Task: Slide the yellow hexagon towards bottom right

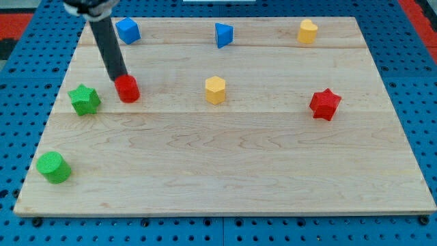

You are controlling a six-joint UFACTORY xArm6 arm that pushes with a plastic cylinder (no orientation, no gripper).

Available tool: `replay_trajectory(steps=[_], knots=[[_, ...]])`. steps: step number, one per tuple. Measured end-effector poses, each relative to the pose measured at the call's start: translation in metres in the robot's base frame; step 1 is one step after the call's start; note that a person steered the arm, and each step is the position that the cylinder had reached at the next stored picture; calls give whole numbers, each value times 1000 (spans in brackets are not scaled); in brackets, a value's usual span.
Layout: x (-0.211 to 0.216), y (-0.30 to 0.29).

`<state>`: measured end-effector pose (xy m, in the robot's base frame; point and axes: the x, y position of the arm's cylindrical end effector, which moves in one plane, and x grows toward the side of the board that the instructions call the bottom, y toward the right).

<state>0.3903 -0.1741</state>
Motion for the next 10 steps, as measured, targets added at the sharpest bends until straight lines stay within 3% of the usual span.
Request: replay_trajectory(steps=[2,3,5,8,9,10], knots=[[124,91],[143,116],[39,109],[-14,136],[12,185],[74,233]])
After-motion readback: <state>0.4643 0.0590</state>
